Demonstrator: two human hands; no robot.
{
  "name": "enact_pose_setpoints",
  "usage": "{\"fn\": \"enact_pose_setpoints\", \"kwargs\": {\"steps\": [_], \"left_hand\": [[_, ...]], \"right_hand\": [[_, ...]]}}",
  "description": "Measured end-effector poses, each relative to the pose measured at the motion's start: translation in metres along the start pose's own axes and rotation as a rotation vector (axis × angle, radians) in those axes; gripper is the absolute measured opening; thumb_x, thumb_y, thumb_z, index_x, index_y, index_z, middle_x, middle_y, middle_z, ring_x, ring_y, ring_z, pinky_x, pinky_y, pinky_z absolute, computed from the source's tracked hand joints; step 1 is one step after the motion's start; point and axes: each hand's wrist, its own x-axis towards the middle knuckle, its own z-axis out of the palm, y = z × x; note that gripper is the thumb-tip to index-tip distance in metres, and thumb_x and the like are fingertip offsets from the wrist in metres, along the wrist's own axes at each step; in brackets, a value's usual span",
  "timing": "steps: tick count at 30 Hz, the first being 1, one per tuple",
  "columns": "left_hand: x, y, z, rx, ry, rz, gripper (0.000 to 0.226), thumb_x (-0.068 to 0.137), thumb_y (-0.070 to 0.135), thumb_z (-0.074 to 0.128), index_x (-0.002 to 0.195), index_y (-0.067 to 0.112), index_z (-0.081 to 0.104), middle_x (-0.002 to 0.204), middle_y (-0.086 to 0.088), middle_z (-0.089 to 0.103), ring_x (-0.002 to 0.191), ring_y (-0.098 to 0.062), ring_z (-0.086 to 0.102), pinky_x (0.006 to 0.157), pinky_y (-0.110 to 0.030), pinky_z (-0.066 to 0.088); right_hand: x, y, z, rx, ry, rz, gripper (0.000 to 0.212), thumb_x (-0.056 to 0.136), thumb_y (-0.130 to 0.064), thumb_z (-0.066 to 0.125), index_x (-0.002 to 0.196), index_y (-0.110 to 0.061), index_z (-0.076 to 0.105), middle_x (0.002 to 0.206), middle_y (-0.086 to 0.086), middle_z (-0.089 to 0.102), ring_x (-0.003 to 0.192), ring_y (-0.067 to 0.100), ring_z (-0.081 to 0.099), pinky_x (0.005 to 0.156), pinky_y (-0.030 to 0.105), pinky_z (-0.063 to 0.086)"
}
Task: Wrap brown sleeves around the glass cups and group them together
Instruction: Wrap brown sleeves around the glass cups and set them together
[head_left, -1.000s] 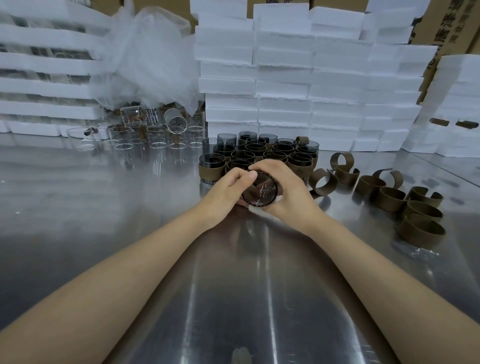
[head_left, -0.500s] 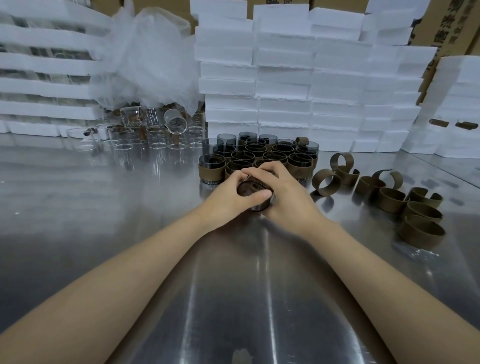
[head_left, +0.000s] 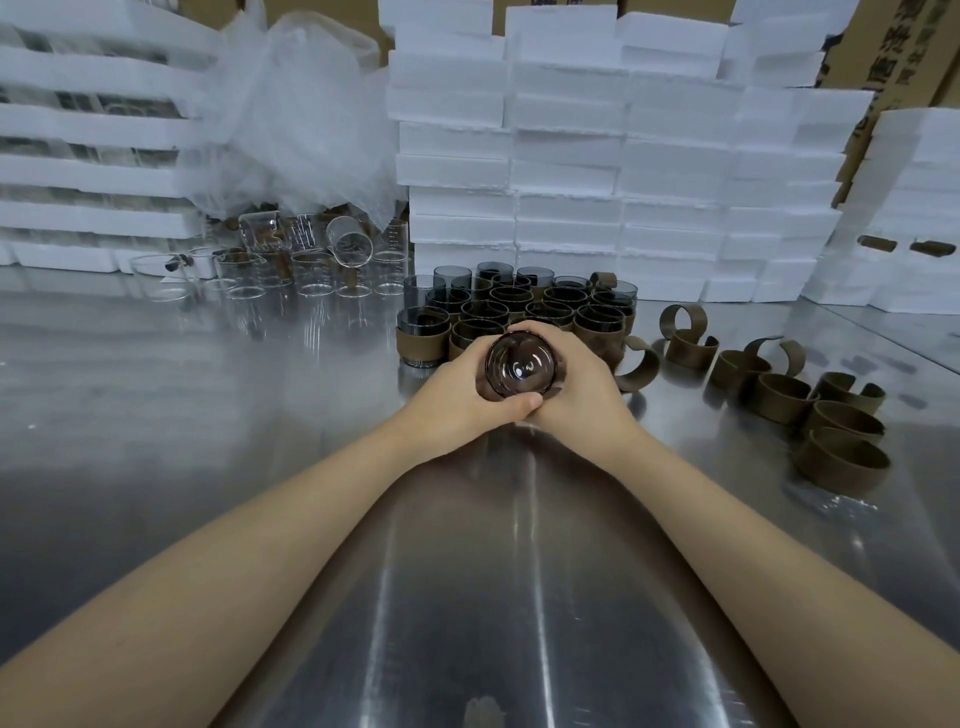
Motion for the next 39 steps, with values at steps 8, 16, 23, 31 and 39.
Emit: {"fn": "enact_pose_setpoints", "kwargs": {"steps": [8,16,23,31,39], "left_hand": [[-0.002,0.004,0.0,-0.03,-0.006,0.04,0.04,0.092,0.018,0.065,0.13,0.024,0.054,0.113,-0.02,0.064,0.095,-0.04,0.062,0.094,-0.048,0.05],[0.001,0.002,-0.003,-0.045,0.024,-0.002,0.033,0.102,0.019,0.044,0.133,0.01,0.056,0.094,-0.011,0.071,0.083,-0.022,0.07,0.091,-0.037,0.052],[0.007,-0.006,-0.002,-0.166,0.19,-0.046,0.049,0.107,0.04,0.023,0.113,0.016,0.065,0.08,-0.015,0.067,0.068,-0.018,0.064,0.071,-0.032,0.051],[-0.001,0.001,-0.002,0.062,0.061,0.229,0.092,0.08,0.08,0.032,0.153,0.023,0.025,0.148,0.004,0.032,0.125,0.019,0.032,0.095,0.0,0.029],[0.0,0.002,0.002,-0.03,0.138,0.149,0.065,0.077,0.028,0.081,0.136,0.029,0.053,0.125,0.015,0.062,0.111,0.011,0.056,0.092,-0.004,0.039]], "right_hand": [[0.003,0.005,-0.004,0.222,0.033,0.058,0.069,0.061,0.0,0.085,0.109,-0.04,0.057,0.105,-0.019,0.066,0.104,-0.003,0.061,0.088,0.013,0.046],[0.003,0.009,-0.003,0.239,0.035,0.047,0.066,0.065,0.003,0.083,0.112,-0.036,0.059,0.104,-0.018,0.067,0.103,-0.002,0.062,0.087,0.01,0.044],[-0.001,0.001,-0.001,0.317,-0.043,0.137,0.066,0.068,0.011,0.079,0.125,-0.01,0.054,0.114,0.001,0.065,0.102,0.002,0.062,0.089,0.018,0.049],[0.002,-0.015,-0.007,1.034,-0.27,0.569,0.071,0.088,-0.056,0.05,0.132,-0.001,0.051,0.094,0.011,0.066,0.064,0.015,0.065,0.065,0.021,0.059],[0.003,-0.015,-0.002,1.173,-0.372,0.793,0.062,0.092,-0.066,0.039,0.106,-0.01,0.062,0.086,0.007,0.061,0.064,0.016,0.055,0.056,0.021,0.049]]}}
